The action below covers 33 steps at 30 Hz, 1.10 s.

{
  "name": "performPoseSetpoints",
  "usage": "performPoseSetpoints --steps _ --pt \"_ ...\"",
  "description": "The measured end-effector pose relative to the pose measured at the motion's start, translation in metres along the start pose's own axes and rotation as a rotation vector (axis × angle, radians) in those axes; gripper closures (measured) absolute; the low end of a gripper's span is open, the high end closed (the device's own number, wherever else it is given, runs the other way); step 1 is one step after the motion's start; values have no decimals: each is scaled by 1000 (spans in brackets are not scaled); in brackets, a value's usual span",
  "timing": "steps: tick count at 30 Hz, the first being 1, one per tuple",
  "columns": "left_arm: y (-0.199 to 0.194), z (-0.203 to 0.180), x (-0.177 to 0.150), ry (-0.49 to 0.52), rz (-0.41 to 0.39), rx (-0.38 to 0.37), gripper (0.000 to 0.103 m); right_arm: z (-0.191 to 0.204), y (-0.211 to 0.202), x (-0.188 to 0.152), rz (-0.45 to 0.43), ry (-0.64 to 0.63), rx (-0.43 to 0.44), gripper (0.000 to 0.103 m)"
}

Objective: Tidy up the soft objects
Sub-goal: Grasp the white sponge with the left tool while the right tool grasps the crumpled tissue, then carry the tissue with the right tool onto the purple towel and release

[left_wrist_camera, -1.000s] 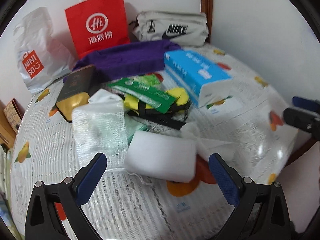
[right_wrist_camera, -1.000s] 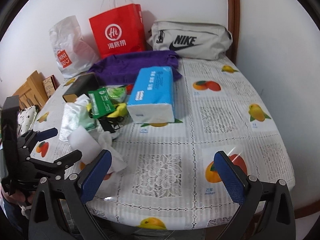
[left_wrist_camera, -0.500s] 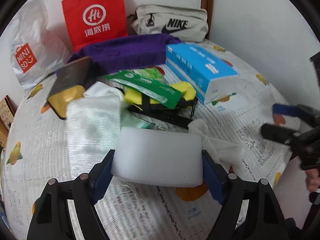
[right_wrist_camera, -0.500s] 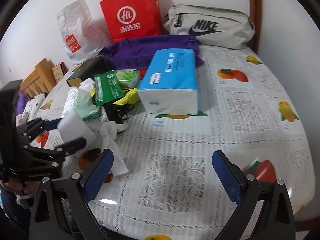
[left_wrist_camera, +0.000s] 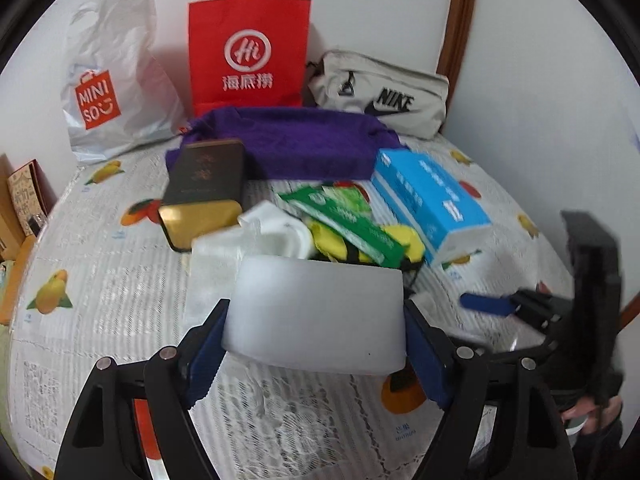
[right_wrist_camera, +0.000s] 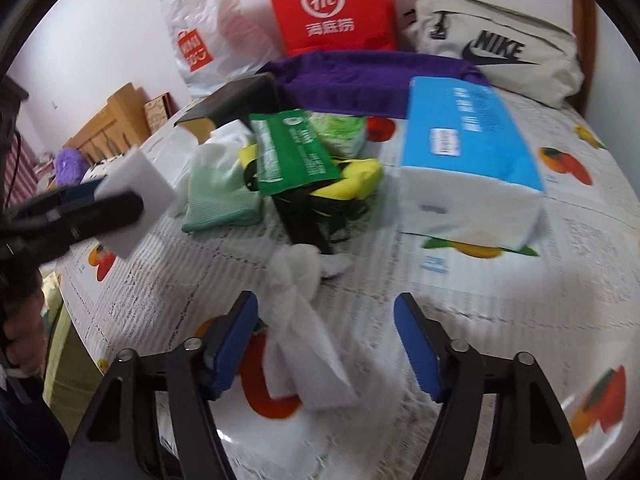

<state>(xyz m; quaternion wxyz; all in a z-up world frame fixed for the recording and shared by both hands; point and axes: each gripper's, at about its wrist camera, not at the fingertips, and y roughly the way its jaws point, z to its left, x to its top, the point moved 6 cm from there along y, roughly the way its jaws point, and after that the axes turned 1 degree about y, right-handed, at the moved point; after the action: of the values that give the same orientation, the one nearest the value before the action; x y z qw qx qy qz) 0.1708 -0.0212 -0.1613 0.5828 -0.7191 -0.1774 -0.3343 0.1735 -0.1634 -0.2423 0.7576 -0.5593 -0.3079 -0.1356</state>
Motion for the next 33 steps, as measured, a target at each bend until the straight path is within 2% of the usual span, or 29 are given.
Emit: performPoseSetpoints --steps 3,5,6,7,9,17,20,23,33 --pt "-4 3 10 -21 -26 -32 23 5 8 2 -18 -46 -53 42" --pt "-4 2 18 -30 -39 -68 23 9 9 3 -18 -84 -72 58" --pt "-5 2 20 -30 -43 -69 23 11 10 3 -17 -100 -72 62" --pt "-4 3 23 -27 -48 -60 23 11 8 2 -12 -110 -64 73" --pt "-3 5 27 -24 -52 -44 23 11 7 2 2 -116 -44 82" --pt "-1 20 32 -62 -49 -27 23 -1 -24 4 -7 -68 -5 83" --pt "2 27 31 -78 -37 -10 23 0 -35 11 -33 -77 -17 83" --pt "4 36 32 -87 -25 33 23 -1 -44 21 -51 -72 -7 83" --pt "6 63 54 -157 -9 76 23 -23 -63 74 -110 -32 -19 83"
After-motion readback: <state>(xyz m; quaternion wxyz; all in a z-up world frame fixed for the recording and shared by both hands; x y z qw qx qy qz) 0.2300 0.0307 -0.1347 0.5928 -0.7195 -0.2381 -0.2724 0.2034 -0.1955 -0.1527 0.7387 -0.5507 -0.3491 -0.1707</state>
